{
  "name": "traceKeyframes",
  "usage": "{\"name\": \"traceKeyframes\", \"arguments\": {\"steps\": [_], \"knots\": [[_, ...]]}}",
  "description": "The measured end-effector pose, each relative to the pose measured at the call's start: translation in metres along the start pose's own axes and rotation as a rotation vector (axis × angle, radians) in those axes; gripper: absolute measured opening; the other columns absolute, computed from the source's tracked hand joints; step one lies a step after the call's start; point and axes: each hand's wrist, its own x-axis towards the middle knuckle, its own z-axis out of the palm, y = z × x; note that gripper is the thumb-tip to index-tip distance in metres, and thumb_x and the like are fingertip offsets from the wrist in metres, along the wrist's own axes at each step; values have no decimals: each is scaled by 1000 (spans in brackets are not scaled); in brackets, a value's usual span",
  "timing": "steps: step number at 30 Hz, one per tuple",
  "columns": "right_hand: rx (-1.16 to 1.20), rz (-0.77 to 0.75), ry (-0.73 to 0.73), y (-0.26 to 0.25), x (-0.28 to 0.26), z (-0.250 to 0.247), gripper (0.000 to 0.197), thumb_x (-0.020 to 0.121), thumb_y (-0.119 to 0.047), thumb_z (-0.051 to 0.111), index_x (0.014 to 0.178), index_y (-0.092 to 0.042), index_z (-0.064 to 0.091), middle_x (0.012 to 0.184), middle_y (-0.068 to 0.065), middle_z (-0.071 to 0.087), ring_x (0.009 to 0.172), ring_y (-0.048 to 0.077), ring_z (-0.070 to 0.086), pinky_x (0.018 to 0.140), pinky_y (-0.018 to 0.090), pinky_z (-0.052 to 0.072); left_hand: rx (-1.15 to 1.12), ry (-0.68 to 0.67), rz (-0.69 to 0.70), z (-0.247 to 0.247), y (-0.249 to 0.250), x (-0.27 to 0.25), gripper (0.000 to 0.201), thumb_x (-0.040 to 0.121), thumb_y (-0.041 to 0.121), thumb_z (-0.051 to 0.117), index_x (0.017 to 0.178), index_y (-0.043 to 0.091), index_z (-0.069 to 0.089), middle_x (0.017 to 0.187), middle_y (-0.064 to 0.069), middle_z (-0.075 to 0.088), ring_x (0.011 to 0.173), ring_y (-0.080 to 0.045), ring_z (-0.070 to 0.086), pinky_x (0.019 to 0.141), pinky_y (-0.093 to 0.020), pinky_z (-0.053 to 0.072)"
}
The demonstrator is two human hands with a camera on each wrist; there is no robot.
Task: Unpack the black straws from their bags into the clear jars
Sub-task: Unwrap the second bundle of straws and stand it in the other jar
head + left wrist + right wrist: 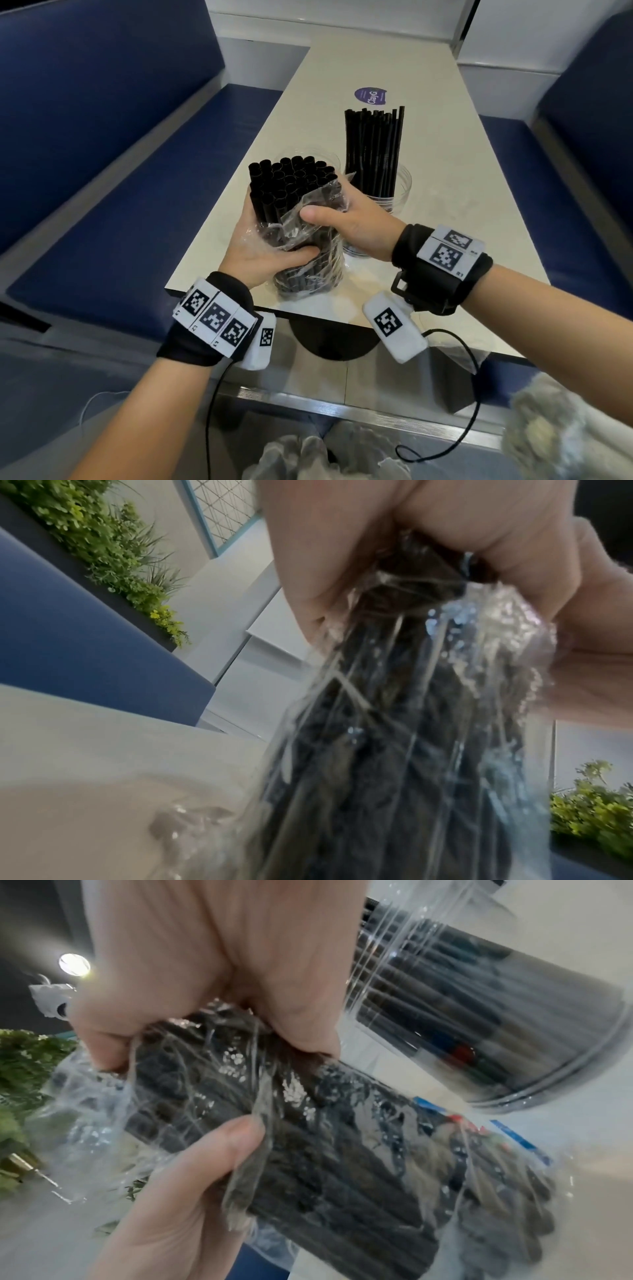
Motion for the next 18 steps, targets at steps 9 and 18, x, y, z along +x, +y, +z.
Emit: {"name": "traceKeyframes", "arguments": {"steps": [9,18], "knots": [[33,9,-43,6,10,0,36,75,0,59,100,-25,52,91,-11,65,89,5,60,82,16,49,-265,-7,-73,-3,15,-4,137,37,70,80,142,1,26,121,-3,59,110,-4,62,89,-20,52],[52,-21,-103,6,15,-3,42,66,9,54,90,-25,49,66,-17,66,68,-2,60,67,14,50,-91,46,7,-5,10,1,121,29,43,93,127,-6,42,118,-12,62,113,-19,61,98,-37,51]]}}
